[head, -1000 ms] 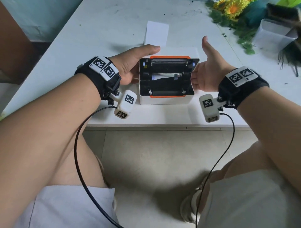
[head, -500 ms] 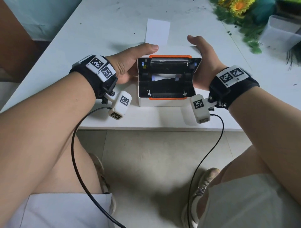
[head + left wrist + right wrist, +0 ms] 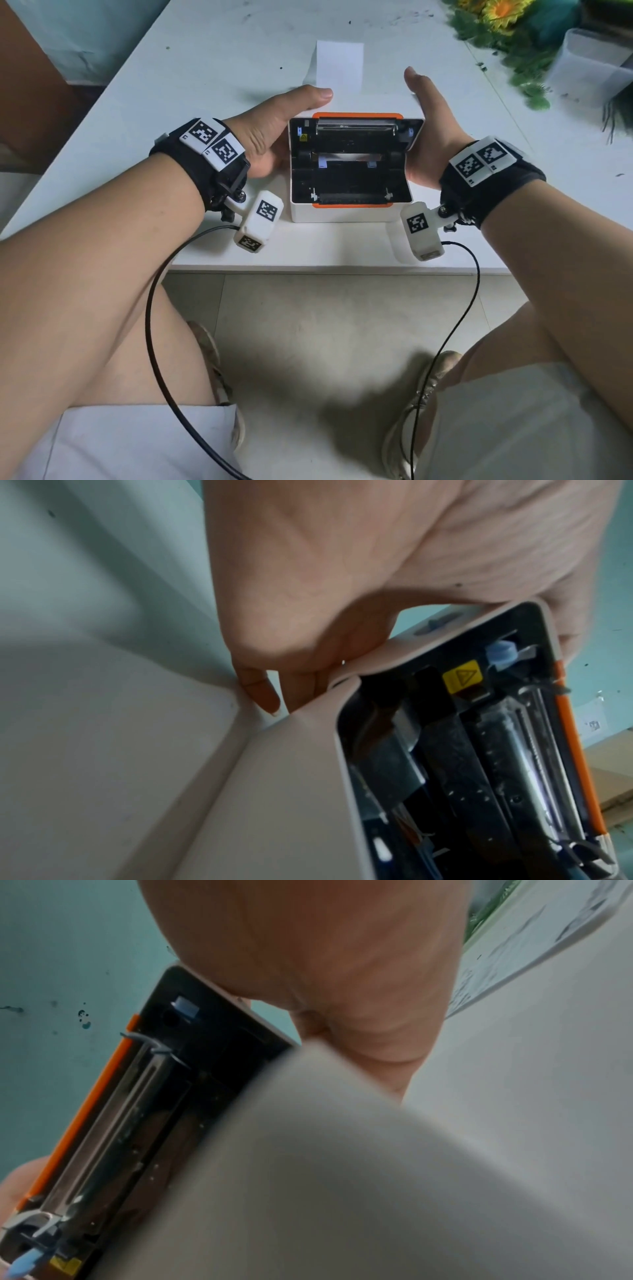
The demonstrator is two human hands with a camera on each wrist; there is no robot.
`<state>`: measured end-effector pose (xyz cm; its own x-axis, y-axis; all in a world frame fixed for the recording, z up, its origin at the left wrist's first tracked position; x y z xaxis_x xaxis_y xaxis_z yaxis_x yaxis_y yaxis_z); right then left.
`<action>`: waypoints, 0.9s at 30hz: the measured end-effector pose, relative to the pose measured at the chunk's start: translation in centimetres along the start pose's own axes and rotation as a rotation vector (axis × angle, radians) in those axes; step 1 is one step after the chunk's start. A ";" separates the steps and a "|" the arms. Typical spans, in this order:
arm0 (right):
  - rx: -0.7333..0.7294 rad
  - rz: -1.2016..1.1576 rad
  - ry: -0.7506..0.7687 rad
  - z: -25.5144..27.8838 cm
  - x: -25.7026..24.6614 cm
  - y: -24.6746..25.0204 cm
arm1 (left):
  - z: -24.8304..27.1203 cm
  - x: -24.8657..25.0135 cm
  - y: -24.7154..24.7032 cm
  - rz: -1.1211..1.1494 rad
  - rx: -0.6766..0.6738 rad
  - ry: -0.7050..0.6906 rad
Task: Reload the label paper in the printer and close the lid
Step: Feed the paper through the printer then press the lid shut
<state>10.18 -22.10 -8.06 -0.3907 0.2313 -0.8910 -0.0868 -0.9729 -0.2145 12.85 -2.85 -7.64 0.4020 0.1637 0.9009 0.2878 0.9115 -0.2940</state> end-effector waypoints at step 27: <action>-0.155 0.275 -0.115 -0.2 0.6 -0.8 | -0.4 -0.2 0.4 -0.092 0.013 -0.004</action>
<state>10.16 -21.22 -8.45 -0.4819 -0.0505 -0.8748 0.1729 -0.9842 -0.0384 13.28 -2.65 -8.06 0.3707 0.0806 0.9252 0.3119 0.9276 -0.2058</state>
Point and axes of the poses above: each hand's wrist, its own z-axis away from the middle knuckle, its own y-axis out of the back of the hand, x = y × z, the point moved 9 cm from there along -z, towards the middle knuckle, and after that the axes turned 9 degrees about z, right-handed, at the moved point
